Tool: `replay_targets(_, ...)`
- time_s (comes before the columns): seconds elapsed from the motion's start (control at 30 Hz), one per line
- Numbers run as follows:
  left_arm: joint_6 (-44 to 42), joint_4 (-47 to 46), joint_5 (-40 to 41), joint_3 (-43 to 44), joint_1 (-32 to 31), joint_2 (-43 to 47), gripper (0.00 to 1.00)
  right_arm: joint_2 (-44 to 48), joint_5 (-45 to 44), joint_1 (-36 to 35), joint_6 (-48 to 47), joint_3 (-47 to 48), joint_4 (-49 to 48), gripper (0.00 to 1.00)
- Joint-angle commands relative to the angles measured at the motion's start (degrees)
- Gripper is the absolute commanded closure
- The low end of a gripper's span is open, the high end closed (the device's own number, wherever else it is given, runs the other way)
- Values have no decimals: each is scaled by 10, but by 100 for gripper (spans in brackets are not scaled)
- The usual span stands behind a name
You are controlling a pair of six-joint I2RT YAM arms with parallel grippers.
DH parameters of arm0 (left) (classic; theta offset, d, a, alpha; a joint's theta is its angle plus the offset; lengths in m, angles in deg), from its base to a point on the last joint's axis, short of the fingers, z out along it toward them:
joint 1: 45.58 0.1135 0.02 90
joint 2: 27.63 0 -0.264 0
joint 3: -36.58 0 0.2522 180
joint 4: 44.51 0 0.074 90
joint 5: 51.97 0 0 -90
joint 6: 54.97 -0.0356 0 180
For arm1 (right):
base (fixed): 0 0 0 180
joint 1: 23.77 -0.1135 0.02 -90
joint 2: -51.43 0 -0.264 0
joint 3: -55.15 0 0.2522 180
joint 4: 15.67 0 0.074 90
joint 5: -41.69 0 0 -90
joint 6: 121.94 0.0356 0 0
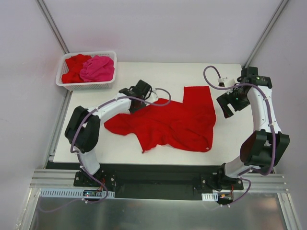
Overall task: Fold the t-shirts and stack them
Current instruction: Flatten out the tshirt
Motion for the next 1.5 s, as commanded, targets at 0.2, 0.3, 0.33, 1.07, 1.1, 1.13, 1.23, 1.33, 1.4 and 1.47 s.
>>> replay_targets(0.2,-113,5,73,122,25,40,100,6,5,5,-1,19,7,9)
replay_targets(0.3,-113,3,72,130,27,23,97,3,25,4,5,29,19,9)
replay_targets(0.33,-113,3,72,129,26,19,86,5,39,4,7,32,21,9)
replay_targets(1.07,-102,4,73,-21,36,82,1,-90,-6,-168,51,-17,-66,16)
replay_targets(1.1,-101,5,71,-27,37,94,1,-119,-6,-167,53,-6,-66,16)
replay_targets(1.13,-97,7,68,-40,36,100,1,-131,-8,-166,51,2,-62,17)
replay_targets(1.23,-84,19,66,-59,35,115,1,-176,-5,-162,47,36,-59,17)
replay_targets(1.33,-67,40,57,-67,31,123,1,-226,2,-164,42,84,-39,17)
replay_targets(1.4,-62,55,36,-69,23,135,1,-258,4,-166,37,141,-1,18)
replay_targets(1.47,-55,67,17,-74,9,144,1,-299,9,-165,38,175,22,19)
